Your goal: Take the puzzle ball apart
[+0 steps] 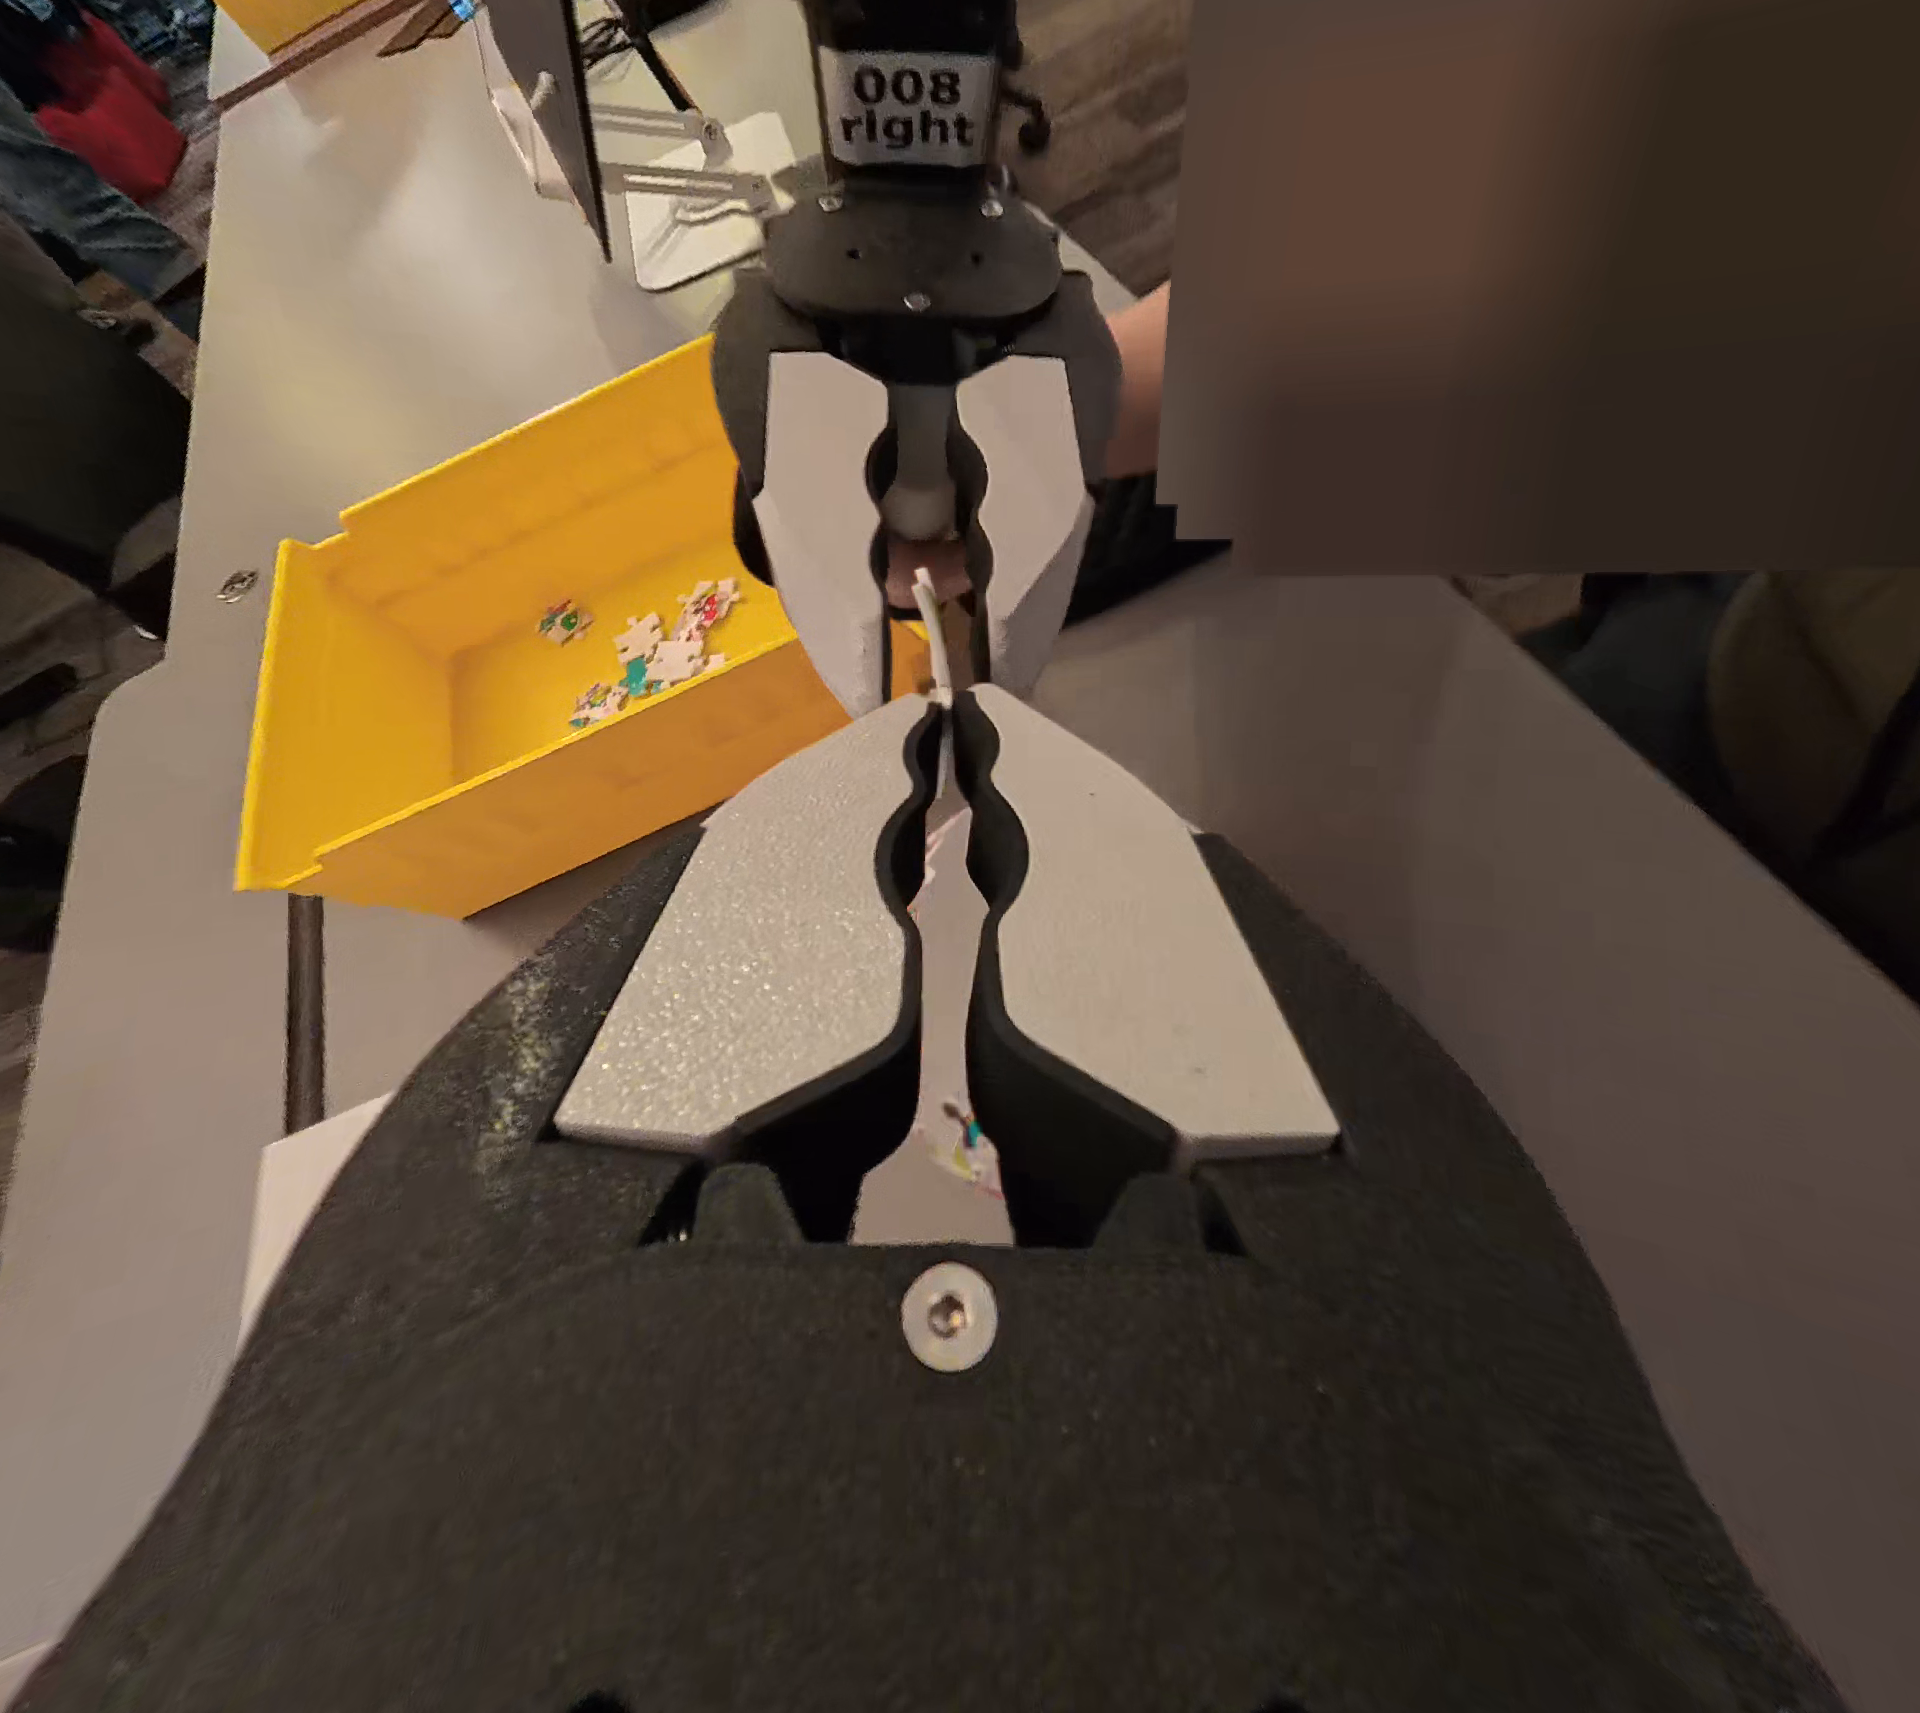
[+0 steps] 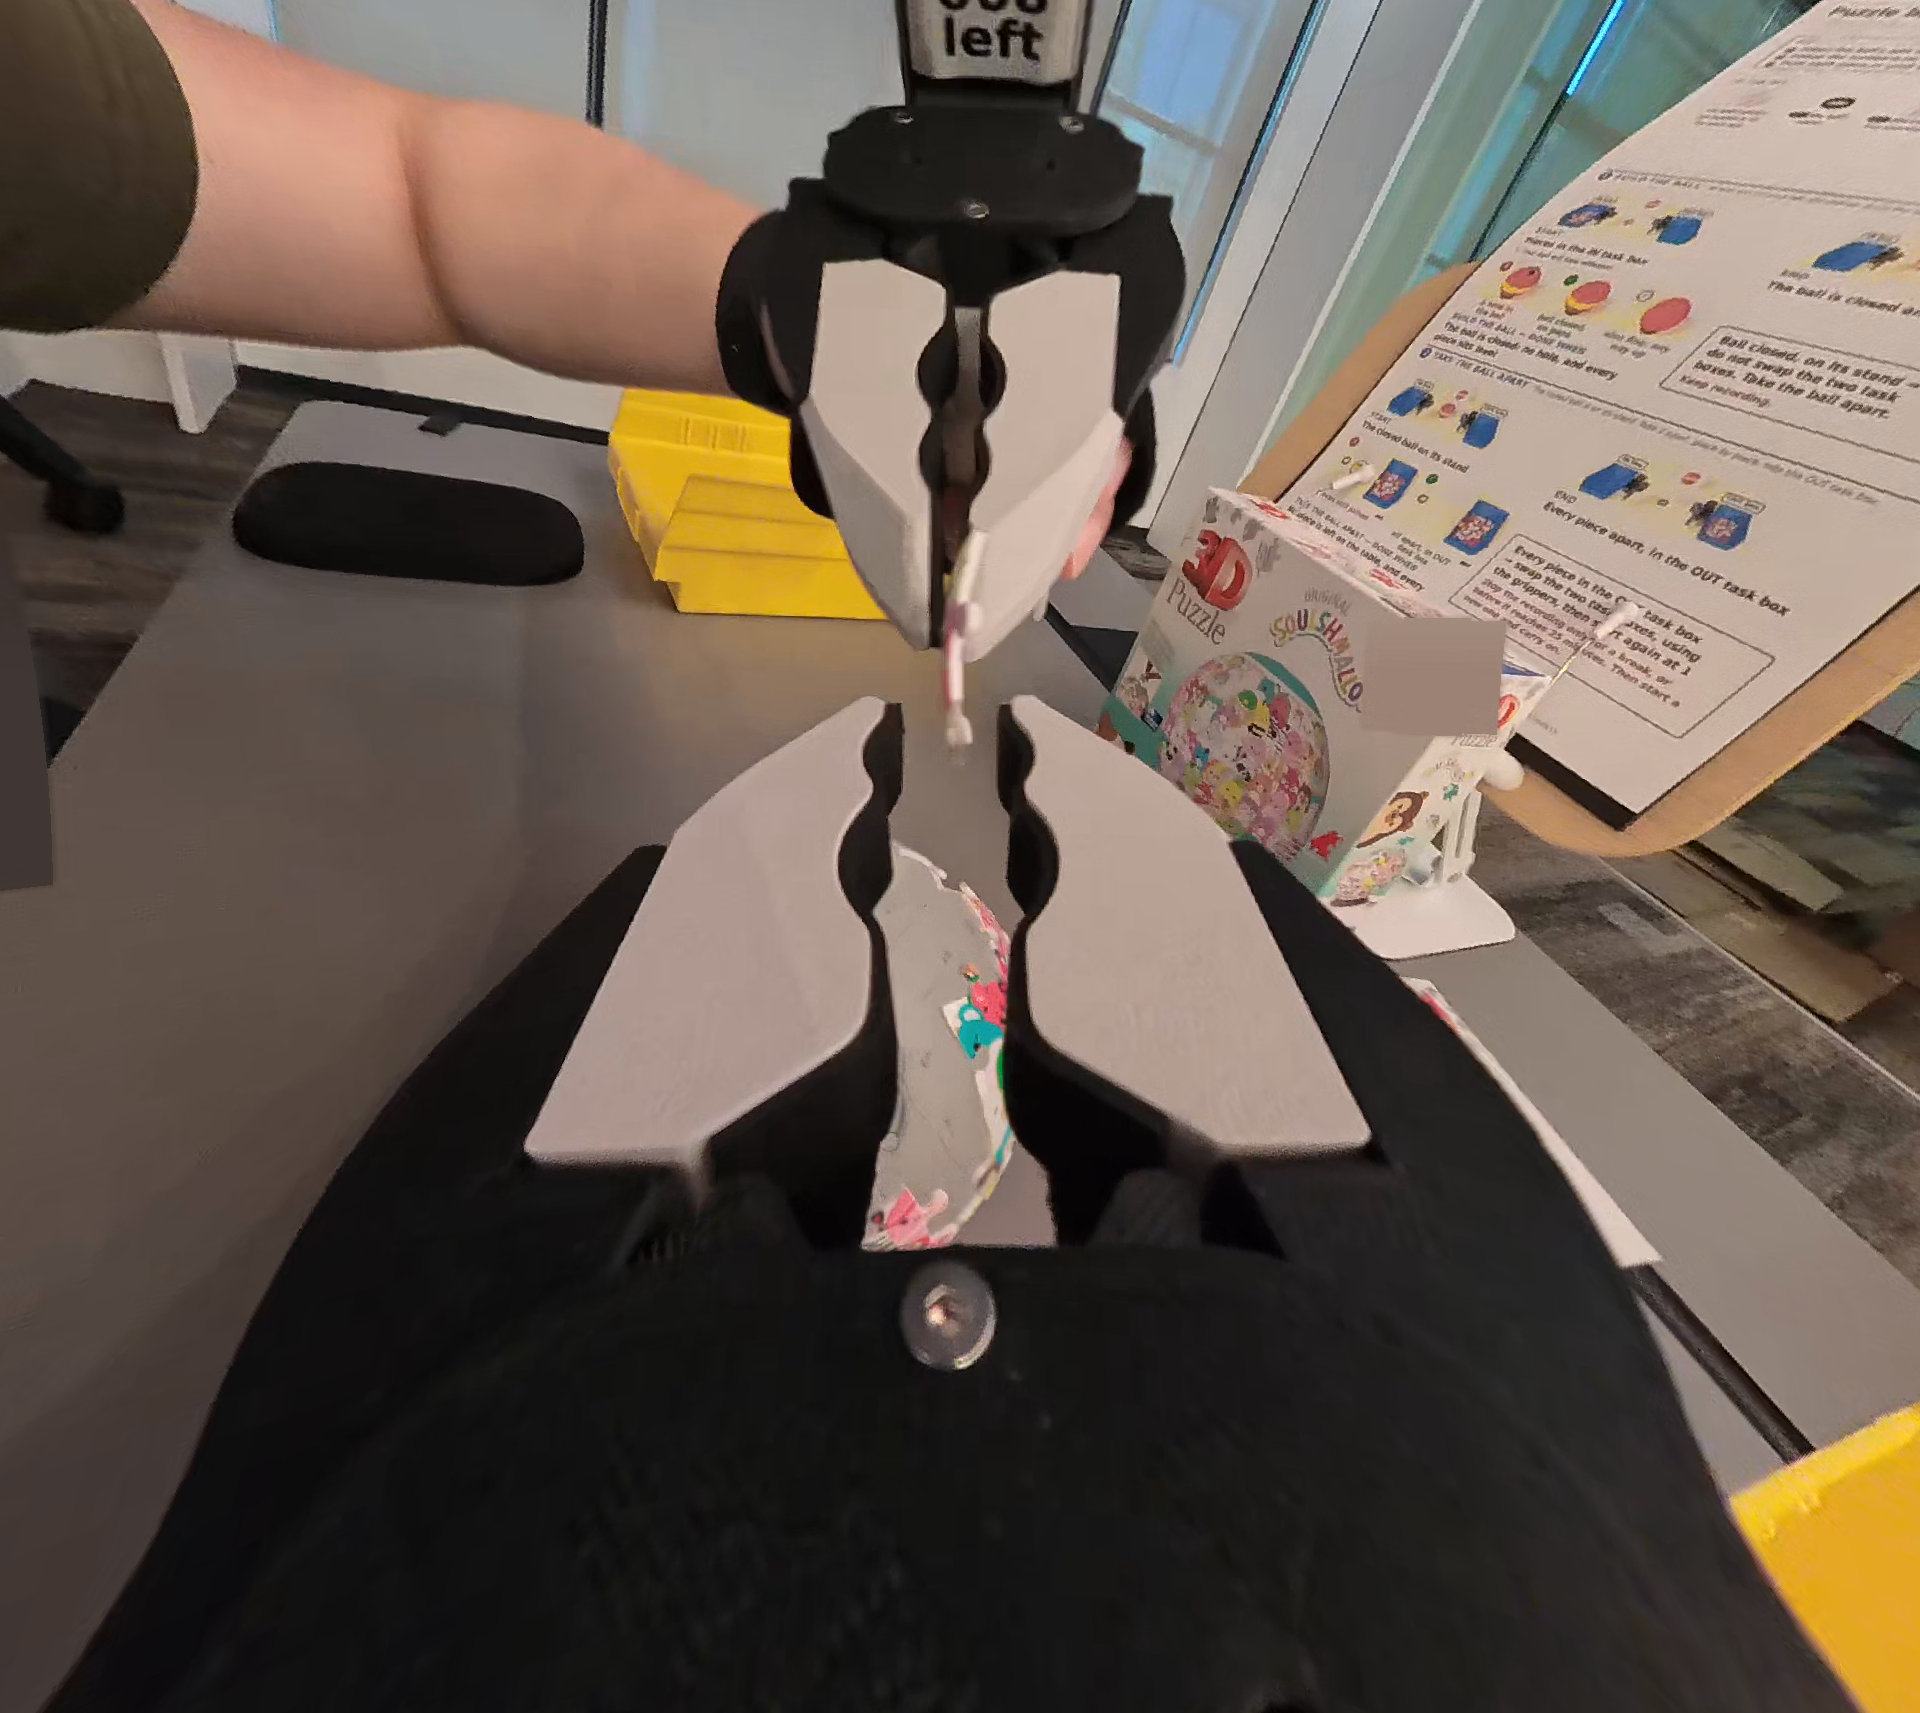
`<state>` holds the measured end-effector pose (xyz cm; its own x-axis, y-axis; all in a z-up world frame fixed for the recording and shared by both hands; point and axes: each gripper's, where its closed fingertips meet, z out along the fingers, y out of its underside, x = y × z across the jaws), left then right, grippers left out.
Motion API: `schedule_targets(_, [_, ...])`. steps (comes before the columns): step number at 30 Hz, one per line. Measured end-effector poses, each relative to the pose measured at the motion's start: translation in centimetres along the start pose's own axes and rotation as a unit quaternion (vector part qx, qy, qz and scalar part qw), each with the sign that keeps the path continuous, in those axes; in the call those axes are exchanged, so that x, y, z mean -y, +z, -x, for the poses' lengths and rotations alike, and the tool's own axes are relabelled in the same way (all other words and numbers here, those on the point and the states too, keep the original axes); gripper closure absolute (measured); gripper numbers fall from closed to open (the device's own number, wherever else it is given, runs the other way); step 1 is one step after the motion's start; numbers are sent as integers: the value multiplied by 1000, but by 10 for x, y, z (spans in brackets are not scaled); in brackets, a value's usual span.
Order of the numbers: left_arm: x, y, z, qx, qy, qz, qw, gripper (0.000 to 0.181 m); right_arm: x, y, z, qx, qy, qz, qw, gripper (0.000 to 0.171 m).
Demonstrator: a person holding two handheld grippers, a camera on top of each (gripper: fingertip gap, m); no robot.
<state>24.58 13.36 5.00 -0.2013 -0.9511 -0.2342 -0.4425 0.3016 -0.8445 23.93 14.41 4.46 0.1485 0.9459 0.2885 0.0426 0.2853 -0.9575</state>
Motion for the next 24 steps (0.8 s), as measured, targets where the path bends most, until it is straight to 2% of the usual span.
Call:
schedule_targets(1, [2,0,2,0,-13,-13,1000,179,2,-1,2,8,5,-8,1000,164])
schedule_targets(2, [5,1,1,-12,-26,-28,999,179,4,-2,2,14,13,-17,1000,168])
schedule_targets(4, [8,2,1,-24,-54,-49,997,177,5,-6,3,32,33,-14,999,168])
schedule_targets(6, [5,2,14,14,-75,-44,996,136,5,-18,-12,7,42,11,999,168])
schedule_targets(7, [0,0,22,46,-82,-32,995,124,1,-30,-29,-33,40,38,998,168])
schedule_targets(9, [-9,-11,29,89,-89,-33,992,128,-32,-67,-65,-105,62,171,978,168])
schedule_targets(10, [-13,-18,31,109,-102,-42,988,133,-61,-93,-84,-150,77,257,952,168])
schedule_targets(12, [-22,-30,33,143,-144,-65,977,136,-121,-143,-115,-227,105,420,872,168])
schedule_targets(13, [-27,-35,35,166,-166,-76,969,137,-146,-160,-122,-240,121,479,835,168])
schedule_targets(17, [-40,-48,31,221,-209,-112,946,145,-220,-194,-123,-230,166,632,721,168])
schedule_targets(19, [-47,-49,25,239,-200,-103,945,147,-235,-206,-113,-216,169,672,688,168])
schedule_targets(22, [-59,-51,19,260,-209,-78,940,140,-237,-202,-108,-210,188,653,703,160])
schedule_targets(24, [-60,-52,14,251,-236,-92,934,131,-228,-195,-106,-204,211,609,737,156])
